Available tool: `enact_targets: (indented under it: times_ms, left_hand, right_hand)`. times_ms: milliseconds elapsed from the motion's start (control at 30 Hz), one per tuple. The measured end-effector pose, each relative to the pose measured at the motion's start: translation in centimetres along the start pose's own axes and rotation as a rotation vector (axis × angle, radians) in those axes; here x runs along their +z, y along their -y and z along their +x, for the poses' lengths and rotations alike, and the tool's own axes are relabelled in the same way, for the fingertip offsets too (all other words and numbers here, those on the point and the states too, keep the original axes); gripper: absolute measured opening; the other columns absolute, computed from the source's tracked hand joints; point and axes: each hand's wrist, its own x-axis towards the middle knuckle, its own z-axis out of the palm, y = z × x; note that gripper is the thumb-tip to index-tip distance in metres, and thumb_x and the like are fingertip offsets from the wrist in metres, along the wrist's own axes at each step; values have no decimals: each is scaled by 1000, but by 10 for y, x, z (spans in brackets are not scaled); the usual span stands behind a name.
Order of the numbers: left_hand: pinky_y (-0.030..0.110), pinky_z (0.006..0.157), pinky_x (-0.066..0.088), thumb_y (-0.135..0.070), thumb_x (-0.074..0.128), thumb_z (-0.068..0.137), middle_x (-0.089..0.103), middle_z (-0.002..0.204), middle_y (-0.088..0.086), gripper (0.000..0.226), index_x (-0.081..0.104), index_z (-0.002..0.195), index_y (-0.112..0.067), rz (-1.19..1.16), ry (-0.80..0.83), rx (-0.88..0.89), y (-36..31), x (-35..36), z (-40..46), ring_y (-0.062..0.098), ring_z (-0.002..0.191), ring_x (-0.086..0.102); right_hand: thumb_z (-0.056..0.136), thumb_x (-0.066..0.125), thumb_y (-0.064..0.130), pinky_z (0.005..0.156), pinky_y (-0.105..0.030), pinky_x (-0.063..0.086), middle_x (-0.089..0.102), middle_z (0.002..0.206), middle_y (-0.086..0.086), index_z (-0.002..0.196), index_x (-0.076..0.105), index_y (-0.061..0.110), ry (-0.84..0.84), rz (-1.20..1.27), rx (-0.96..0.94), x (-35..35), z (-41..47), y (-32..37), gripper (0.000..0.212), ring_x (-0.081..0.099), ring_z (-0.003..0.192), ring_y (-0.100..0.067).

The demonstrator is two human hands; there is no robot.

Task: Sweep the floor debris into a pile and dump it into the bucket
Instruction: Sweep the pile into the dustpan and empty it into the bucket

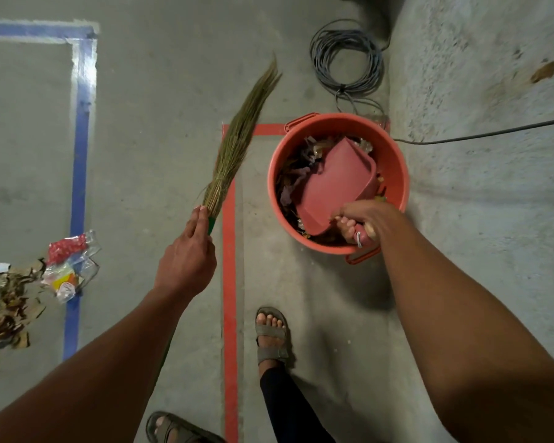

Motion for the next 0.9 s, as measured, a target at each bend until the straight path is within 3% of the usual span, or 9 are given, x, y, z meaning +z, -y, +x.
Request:
enact_targets:
  times_ms: [133,267,500,667,900]
  left_hand:
    - [48,88,56,-29,32,110,6,174,-2,65,0,166,-23,-12,-15,7,2,-15,-7,36,116,62]
    - [49,95,54,-27,33,110,6,174,-1,65,1,166,-21,-48,-33,16,4,-33,-20,35,122,60]
    - [51,92,56,-27,34,109,7,174,-1,67,0,166,-22,-93,-43,22,47,-44,-38,37,117,60]
    - [53,98,54,-26,38,108,12,173,2,68,2,165,-20,-139,-47,17,102,-43,-57,38,125,58]
    - [55,94,55,-26,41,107,12,173,-1,68,6,165,-22,-194,-93,-27,220,-54,-95,38,116,62]
  right_hand:
    - [107,41,13,29,-17,23,33,44,7,69,39,19,38,111,-75,14,-39,-16,39,26,30,-4]
    - [107,42,12,29,-18,24,32,46,7,72,39,19,-42,203,-193,31,-74,-41,36,26,31,-3]
    - [103,47,6,33,-16,21,31,51,5,70,42,17,-237,187,-374,96,-123,-76,35,25,32,-4]
    - [103,50,13,31,-17,21,28,48,10,72,42,20,-36,322,-503,172,-124,-81,33,24,33,-2]
    - [102,50,14,29,-19,21,28,46,11,70,41,22,238,404,-513,325,-114,-65,34,24,32,-2]
